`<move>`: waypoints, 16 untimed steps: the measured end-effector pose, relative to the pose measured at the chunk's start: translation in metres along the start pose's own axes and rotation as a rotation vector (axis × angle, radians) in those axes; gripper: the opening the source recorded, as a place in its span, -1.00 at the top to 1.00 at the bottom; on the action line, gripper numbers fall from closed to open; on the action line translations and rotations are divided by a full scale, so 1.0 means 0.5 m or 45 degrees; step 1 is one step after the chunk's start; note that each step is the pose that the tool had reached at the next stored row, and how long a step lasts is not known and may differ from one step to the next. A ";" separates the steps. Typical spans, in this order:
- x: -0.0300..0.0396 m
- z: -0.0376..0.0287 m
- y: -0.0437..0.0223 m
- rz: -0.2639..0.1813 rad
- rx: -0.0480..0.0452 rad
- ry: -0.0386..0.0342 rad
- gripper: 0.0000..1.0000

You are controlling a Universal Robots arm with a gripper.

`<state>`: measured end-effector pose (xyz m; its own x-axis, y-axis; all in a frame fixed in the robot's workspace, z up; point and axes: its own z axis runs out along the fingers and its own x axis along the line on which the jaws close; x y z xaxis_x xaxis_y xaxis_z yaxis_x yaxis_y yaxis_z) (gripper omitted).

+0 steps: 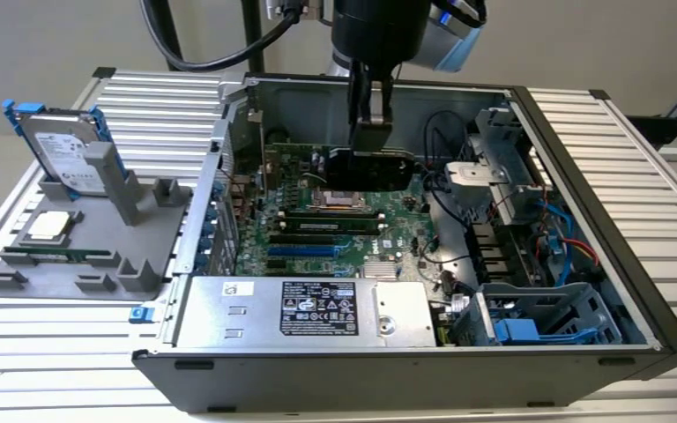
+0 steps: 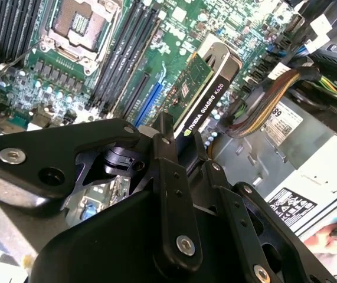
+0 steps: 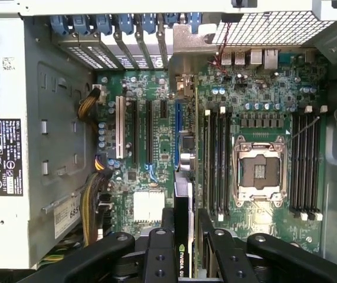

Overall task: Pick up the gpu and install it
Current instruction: 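Insert the gpu into the slot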

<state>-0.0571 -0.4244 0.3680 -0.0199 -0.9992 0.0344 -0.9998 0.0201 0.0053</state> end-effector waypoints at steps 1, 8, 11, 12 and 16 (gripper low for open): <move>0.000 0.001 0.000 0.000 0.000 0.0015 1.00; 0.000 0.005 0.000 0.000 0.000 0.0086 1.00; 0.000 0.010 0.000 0.000 0.000 0.0122 1.00; 0.000 0.011 0.000 0.000 0.000 0.0129 1.00; -0.001 0.017 0.000 0.000 0.000 0.0159 1.00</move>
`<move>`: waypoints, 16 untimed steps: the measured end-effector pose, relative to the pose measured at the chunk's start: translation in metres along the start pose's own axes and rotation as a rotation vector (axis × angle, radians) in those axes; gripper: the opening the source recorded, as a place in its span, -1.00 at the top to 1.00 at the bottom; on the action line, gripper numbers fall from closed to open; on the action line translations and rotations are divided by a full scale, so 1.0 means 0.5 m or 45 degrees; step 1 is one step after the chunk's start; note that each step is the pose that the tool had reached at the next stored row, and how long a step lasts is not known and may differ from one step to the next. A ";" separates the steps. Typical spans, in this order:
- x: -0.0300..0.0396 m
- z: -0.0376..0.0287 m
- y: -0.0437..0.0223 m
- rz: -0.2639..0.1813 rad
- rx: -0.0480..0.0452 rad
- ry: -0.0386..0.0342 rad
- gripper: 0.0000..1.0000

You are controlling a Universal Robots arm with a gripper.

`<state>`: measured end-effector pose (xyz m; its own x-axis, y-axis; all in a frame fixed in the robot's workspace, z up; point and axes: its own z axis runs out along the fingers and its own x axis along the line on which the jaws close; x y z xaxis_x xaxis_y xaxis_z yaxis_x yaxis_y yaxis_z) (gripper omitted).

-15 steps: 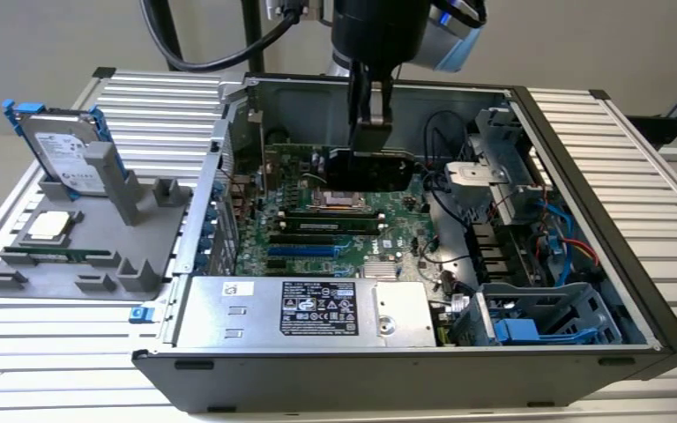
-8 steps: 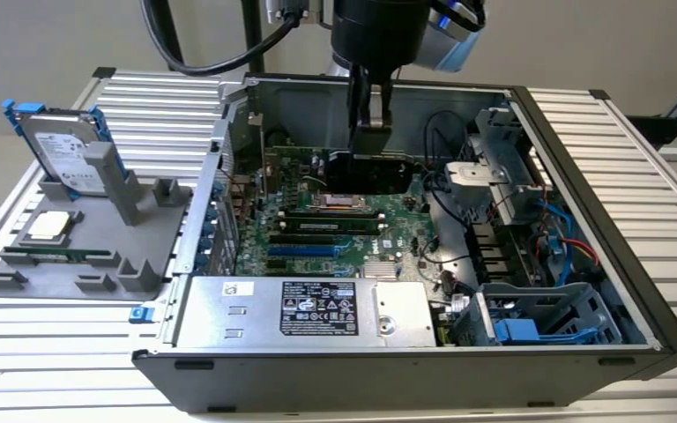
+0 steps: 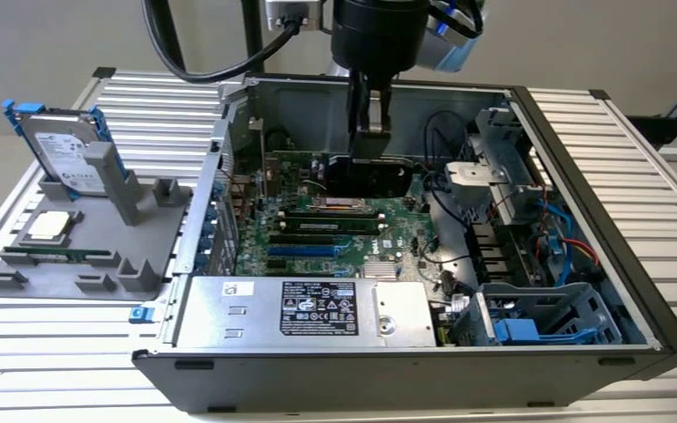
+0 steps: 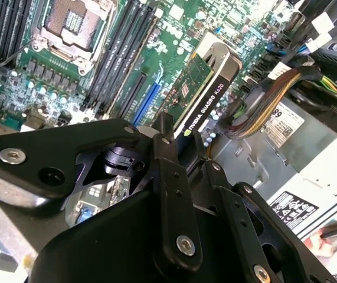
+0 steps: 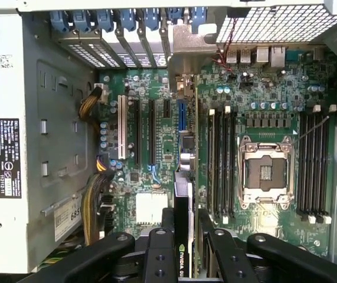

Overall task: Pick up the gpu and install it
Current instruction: 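Insert the gpu into the slot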

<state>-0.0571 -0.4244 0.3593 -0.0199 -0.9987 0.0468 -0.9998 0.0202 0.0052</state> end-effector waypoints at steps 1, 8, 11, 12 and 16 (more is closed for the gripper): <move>0.000 0.002 0.000 0.000 0.000 0.0006 1.00; -0.001 0.012 0.000 0.000 0.000 0.0058 1.00; -0.001 0.016 0.000 0.000 0.000 0.0081 1.00; -0.001 0.018 0.000 0.000 0.000 0.0087 1.00; -0.001 0.023 0.000 0.000 0.000 0.0104 1.00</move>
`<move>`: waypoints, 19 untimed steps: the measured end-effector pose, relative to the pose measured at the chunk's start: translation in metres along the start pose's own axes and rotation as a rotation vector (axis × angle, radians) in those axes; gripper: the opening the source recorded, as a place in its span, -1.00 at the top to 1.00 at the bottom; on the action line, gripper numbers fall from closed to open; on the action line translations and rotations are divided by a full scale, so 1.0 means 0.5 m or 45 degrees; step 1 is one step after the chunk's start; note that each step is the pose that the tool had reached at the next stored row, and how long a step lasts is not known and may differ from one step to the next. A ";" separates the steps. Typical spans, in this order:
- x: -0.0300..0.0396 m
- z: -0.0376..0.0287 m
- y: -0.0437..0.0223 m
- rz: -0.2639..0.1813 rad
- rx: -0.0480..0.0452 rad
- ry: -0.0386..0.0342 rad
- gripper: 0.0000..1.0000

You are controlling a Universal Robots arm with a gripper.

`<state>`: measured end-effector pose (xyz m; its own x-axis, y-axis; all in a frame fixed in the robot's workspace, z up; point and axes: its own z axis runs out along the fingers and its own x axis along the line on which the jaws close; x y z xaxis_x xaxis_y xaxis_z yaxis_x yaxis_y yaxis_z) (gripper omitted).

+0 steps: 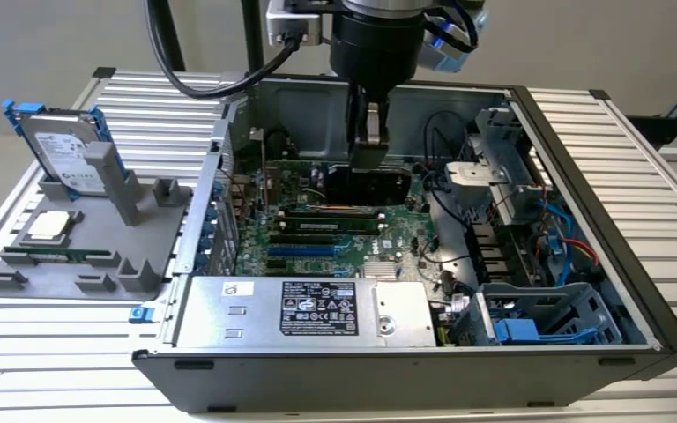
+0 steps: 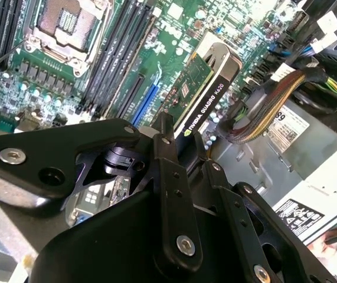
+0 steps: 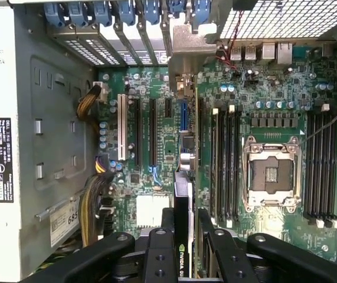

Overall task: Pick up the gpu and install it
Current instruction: 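Insert the gpu into the slot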

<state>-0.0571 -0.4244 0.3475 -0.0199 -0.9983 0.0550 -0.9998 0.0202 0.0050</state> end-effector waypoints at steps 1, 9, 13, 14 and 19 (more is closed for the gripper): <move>0.000 0.001 0.000 0.000 0.000 0.0006 1.00; -0.001 0.016 0.000 0.000 0.000 0.0043 1.00; -0.002 0.025 0.000 0.000 0.000 0.0078 1.00; -0.002 0.027 0.000 0.000 0.000 0.0085 1.00; -0.002 0.036 0.000 0.000 0.000 0.0101 1.00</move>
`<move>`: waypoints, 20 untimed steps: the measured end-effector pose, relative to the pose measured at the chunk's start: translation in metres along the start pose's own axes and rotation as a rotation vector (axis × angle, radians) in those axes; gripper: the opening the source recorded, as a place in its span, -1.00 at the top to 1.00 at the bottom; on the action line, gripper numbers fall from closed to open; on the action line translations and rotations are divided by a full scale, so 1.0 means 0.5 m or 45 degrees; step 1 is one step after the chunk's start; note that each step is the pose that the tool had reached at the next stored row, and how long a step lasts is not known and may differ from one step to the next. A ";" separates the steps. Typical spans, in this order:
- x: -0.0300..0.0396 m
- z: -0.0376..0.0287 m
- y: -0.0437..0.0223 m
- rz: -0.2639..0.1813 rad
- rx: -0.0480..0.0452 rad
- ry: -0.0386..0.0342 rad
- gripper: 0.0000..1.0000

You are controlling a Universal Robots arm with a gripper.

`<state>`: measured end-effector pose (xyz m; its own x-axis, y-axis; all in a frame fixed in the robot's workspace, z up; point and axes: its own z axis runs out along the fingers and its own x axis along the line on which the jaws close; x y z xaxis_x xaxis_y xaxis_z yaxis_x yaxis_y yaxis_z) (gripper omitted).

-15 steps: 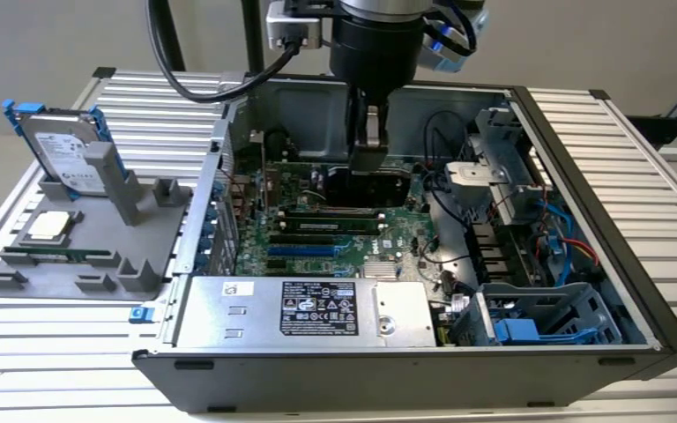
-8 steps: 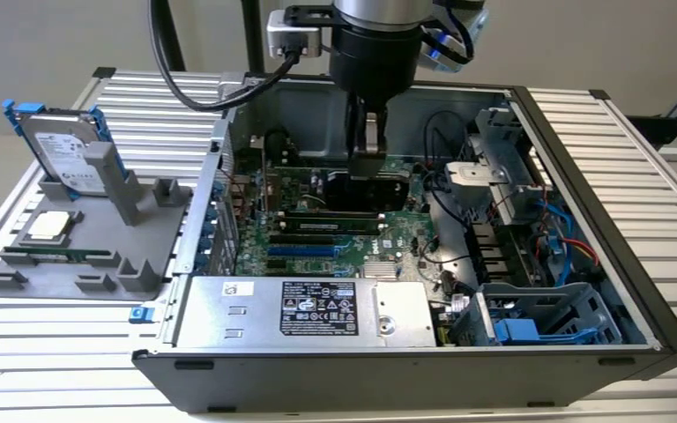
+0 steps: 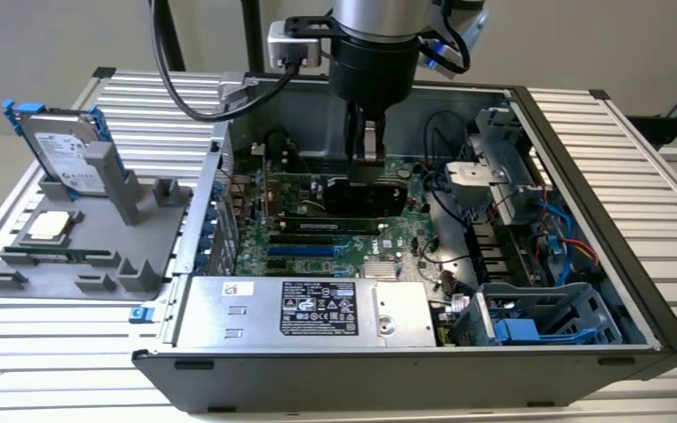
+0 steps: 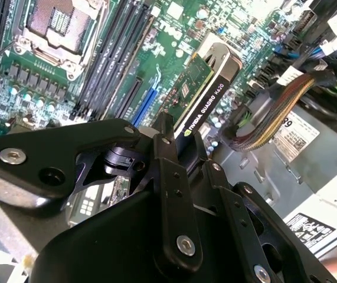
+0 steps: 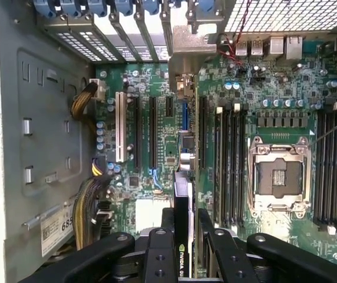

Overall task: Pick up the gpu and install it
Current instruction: 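Insert the gpu into the slot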

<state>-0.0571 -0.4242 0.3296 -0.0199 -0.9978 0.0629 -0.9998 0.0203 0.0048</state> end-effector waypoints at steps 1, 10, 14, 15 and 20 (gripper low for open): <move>0.000 0.002 0.000 0.000 0.000 0.0001 1.00; -0.001 0.018 0.000 0.000 0.000 0.0028 1.00; -0.002 0.023 0.000 0.000 0.000 0.0033 1.00; -0.002 0.023 0.000 0.000 0.000 0.0035 1.00; -0.002 0.024 0.000 0.000 0.000 0.0055 1.00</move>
<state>-0.0571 -0.4242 0.3177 -0.0199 -0.9975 0.0672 -0.9998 0.0203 0.0046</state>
